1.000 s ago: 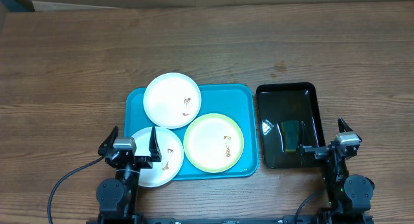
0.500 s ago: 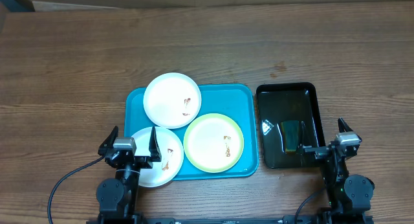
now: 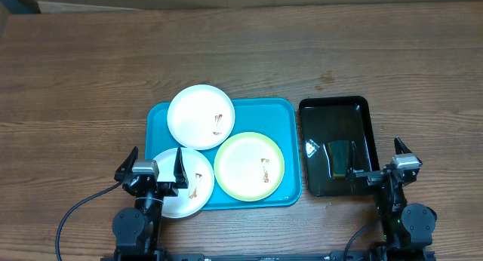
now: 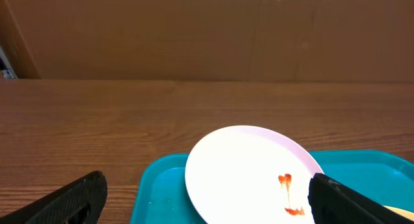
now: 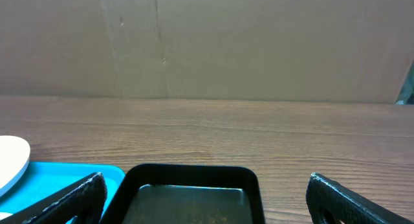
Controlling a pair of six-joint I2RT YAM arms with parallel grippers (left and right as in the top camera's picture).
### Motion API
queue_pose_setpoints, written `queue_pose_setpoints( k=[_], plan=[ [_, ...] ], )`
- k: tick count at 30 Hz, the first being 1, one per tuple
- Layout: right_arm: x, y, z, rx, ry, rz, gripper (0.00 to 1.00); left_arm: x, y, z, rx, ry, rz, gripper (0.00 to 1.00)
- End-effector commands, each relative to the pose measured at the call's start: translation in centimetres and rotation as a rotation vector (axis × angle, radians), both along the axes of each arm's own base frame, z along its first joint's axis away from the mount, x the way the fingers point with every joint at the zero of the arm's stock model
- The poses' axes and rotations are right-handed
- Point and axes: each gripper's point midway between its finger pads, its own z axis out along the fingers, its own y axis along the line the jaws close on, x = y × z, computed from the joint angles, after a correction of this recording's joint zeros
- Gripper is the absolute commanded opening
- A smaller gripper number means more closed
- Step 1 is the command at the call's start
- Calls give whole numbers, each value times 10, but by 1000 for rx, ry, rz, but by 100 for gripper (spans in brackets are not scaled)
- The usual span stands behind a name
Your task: Clean dirty plates on tray and stack at the side
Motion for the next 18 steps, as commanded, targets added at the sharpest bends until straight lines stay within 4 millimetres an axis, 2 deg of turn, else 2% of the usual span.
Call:
queue_pose_setpoints(
  k=[1,18],
  plan=[
    [0,-2,-2,-1,-5,-8,100,0,1,0,24,-5,4,100],
    [0,-2,-2,-1,-5,-8,100,0,1,2,26,-15,4,100]
  ],
)
